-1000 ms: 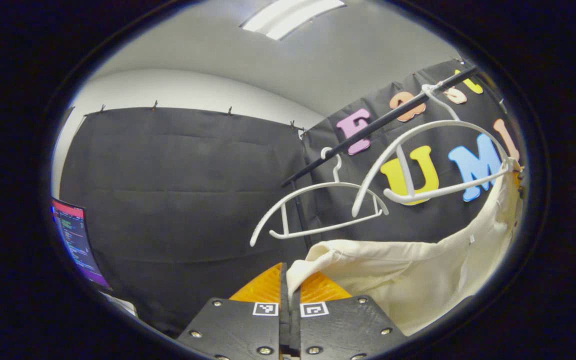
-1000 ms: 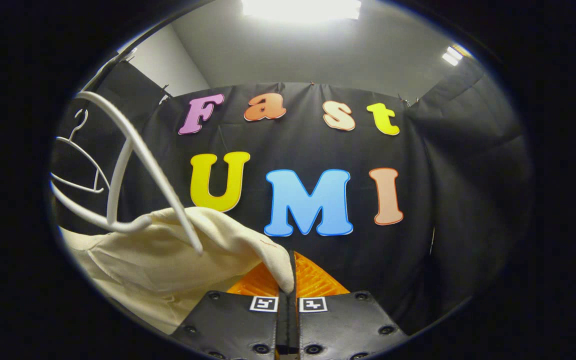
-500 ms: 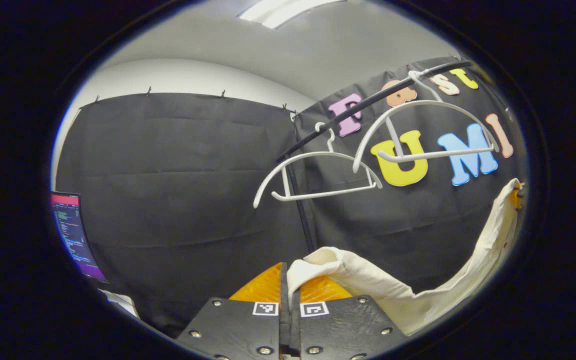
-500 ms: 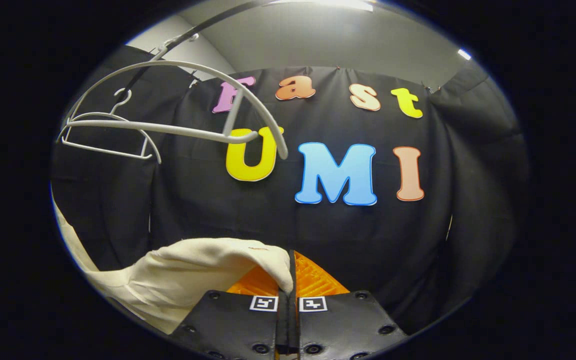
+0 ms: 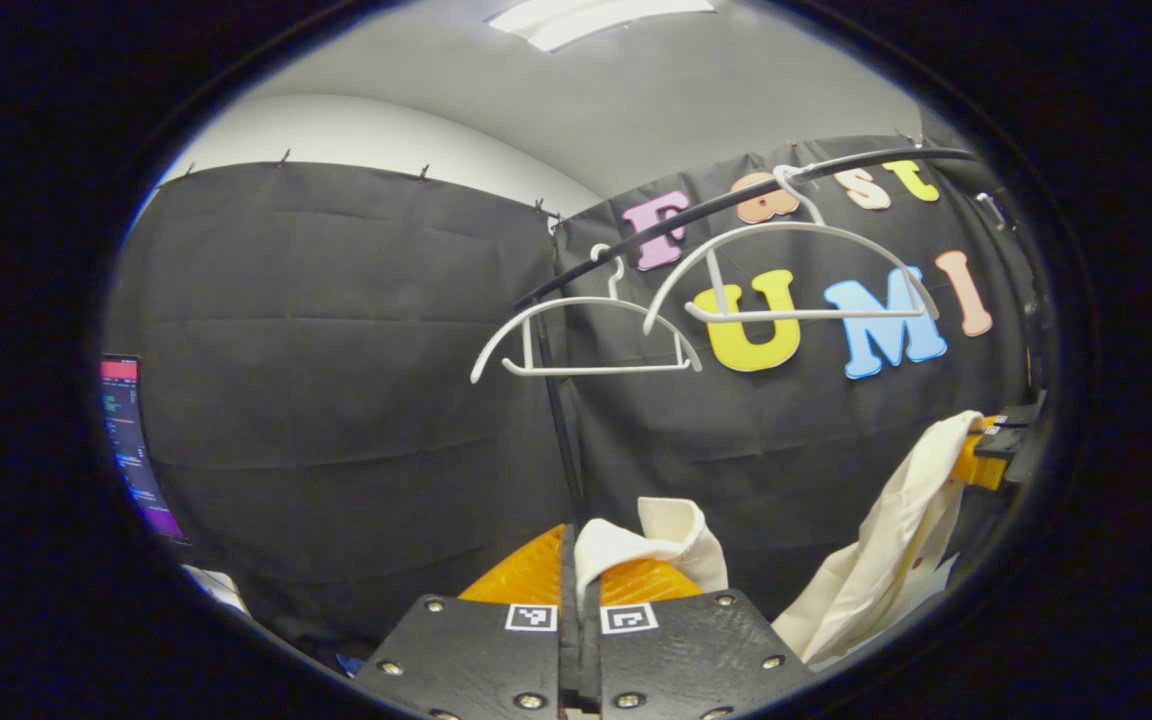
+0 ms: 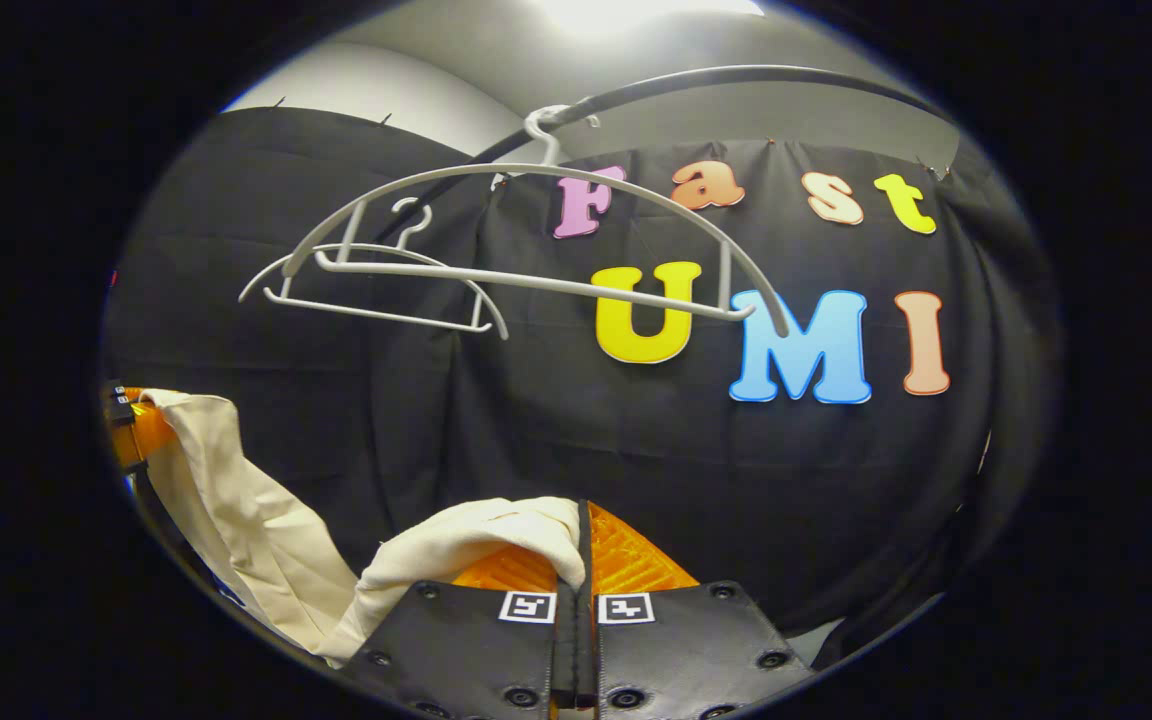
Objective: Grasp the clothes on the hanger with both hands and then place them into the laundry hamper below.
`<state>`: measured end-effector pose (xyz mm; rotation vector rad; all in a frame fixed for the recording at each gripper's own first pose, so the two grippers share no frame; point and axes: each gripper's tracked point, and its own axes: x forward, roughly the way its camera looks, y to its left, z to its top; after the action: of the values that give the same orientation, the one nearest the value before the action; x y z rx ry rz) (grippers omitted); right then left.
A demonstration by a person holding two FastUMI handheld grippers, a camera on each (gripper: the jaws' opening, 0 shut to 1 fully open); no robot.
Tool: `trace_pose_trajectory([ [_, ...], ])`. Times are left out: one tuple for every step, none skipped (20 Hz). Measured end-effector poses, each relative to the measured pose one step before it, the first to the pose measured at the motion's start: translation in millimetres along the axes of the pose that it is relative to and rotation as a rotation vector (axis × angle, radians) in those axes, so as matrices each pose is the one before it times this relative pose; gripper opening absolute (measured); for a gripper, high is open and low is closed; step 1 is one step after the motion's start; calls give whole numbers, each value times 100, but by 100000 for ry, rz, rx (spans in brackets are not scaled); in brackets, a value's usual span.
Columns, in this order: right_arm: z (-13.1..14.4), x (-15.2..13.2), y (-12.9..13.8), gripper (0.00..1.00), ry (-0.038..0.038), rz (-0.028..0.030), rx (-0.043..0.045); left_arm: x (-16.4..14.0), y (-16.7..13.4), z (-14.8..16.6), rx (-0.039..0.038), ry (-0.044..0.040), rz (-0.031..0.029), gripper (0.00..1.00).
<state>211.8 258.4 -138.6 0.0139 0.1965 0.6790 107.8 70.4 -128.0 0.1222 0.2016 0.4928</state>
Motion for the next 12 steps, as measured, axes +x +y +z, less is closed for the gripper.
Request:
trace_pose_trajectory([
  [-277,-308,1484,2,864,3337,467,-322,-153,-189,-671,434,-1279,1],
  [-222,-227,1285,2,831,2676,221,-117,-120,-296,-616,554,-1039,1],
  [-492,-133,1459,1,1350,3209,578,-50,-157,-494,-526,850,-1269,1],
  [-403,-143,1263,1,980,2786,606,-92,-143,-553,-516,1232,-1170,1],
  [-580,-125,1381,2,1108,2882,724,-308,-141,-921,-601,1598,-1125,1],
  [-526,-94,1371,1,1597,3086,1022,-326,0,-947,-837,1819,-1089,1],
  [-501,-29,1226,1,1195,2835,878,-198,87,-1051,-1140,1435,-1051,1],
  [-628,39,1267,2,1021,2734,882,-112,70,-931,-920,1249,-952,1],
  [-710,146,1031,2,1143,2443,396,-100,105,-946,-628,1300,-668,1],
  [-978,22,967,1,1323,1915,191,124,107,-1025,-729,1348,-364,2],
  [-1113,401,676,1,1881,1579,751,162,109,-1201,-969,2039,-237,2],
  [-1401,490,531,1,2225,1498,1163,501,104,-1354,-1266,2447,-87,1],
])
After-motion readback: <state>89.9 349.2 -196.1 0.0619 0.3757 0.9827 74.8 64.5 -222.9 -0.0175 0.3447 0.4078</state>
